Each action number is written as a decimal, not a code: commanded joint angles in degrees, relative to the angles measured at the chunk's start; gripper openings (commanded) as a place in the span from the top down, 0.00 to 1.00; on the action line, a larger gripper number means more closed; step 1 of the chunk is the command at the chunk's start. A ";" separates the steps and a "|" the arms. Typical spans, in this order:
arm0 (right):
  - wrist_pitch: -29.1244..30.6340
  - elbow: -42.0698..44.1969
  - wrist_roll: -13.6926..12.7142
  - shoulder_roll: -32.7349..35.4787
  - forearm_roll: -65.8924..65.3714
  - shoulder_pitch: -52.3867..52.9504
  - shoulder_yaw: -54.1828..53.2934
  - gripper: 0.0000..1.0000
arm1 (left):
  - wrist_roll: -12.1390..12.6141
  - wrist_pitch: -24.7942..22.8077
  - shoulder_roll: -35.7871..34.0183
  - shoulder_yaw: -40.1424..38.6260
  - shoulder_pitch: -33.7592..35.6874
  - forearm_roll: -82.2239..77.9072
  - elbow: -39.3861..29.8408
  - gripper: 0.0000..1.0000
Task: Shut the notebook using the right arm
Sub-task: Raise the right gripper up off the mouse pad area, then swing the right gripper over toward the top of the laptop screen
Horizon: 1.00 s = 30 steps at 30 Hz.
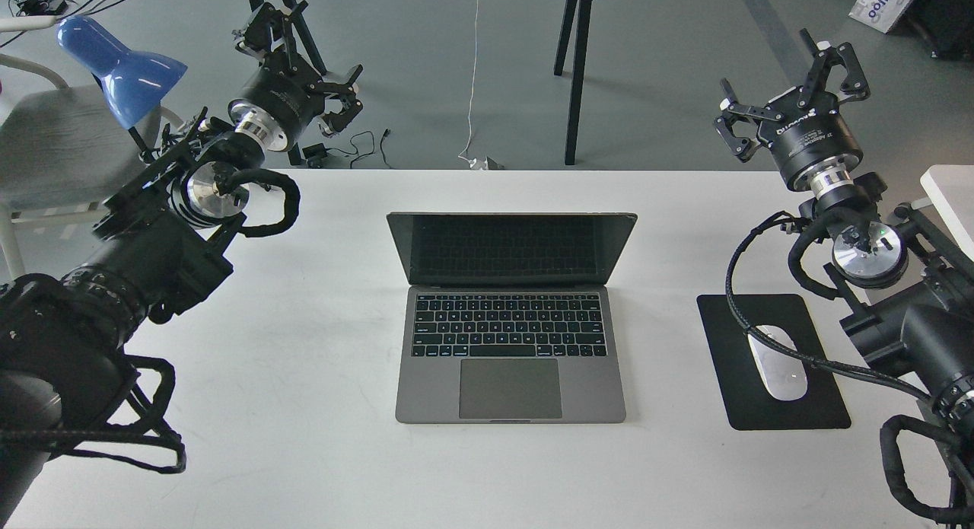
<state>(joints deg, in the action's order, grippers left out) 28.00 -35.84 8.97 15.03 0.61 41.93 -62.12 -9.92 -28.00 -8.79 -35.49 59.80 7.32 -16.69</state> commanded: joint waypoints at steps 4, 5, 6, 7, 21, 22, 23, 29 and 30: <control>0.00 -0.02 -0.01 -0.35 -0.08 -0.01 0.06 0.00 | -0.27 0.00 0.18 -0.02 -0.12 0.06 0.00 0.00; 0.00 -0.02 -0.01 -0.35 0.00 -0.01 0.06 0.00 | -0.36 0.00 0.09 -0.02 -0.03 0.06 0.00 0.00; 0.00 -0.11 -0.01 -0.35 -0.08 -0.01 0.06 0.00 | -0.45 0.00 0.09 -0.02 -0.03 0.15 0.00 0.00; 0.00 -0.20 -0.01 -0.35 -0.08 0.08 0.06 0.00 | -0.45 0.00 0.00 -0.02 -0.03 0.23 0.00 0.00; 0.00 -0.28 -0.09 1.05 -0.17 2.09 0.76 0.00 | -0.63 0.00 0.00 -0.20 -0.12 0.50 0.00 0.00; 0.00 -0.20 -0.09 1.58 -0.17 2.97 1.64 0.00 | -0.63 0.00 0.00 -0.20 -0.12 0.50 0.00 0.00; 0.00 -0.02 -0.09 2.19 -0.17 4.11 2.95 0.00 | -0.63 0.00 0.00 -0.20 -0.12 0.50 0.00 0.00; -2.33 0.68 -0.09 3.87 -0.26 10.88 13.14 0.00 | -0.54 0.00 0.00 -0.11 -0.12 0.50 0.00 0.00; -2.86 0.68 -0.09 3.61 -0.26 11.67 14.99 0.00 | -0.54 0.00 0.00 -0.11 -0.12 0.50 0.00 0.00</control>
<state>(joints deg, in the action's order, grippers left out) 26.66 -35.26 8.87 18.80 0.40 51.10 -52.19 -10.55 -28.00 -8.74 -35.69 59.68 7.83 -16.68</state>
